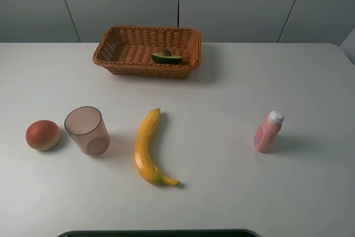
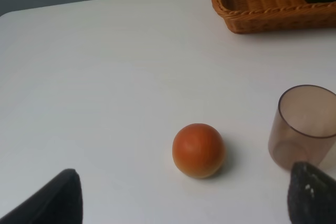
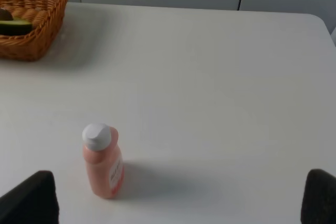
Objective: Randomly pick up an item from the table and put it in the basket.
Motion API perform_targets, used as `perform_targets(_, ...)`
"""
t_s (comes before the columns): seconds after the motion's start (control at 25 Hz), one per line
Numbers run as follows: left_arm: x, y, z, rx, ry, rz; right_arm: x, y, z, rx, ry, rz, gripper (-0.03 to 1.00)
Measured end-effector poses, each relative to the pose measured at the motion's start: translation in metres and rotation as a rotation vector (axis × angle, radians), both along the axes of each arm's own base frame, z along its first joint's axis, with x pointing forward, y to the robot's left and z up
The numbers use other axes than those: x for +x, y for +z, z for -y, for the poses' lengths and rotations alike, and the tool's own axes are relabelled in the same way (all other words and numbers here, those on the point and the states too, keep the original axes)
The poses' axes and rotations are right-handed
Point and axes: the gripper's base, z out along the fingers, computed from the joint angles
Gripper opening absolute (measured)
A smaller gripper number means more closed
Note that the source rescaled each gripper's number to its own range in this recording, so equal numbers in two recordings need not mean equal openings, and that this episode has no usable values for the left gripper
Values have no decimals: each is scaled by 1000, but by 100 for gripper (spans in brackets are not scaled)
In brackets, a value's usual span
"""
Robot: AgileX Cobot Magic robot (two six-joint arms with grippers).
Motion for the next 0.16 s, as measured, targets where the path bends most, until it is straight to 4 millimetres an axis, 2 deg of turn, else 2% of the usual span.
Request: perform_targets(0.16,0,0,0,0,0,0,0,0,0,0,0,0,100)
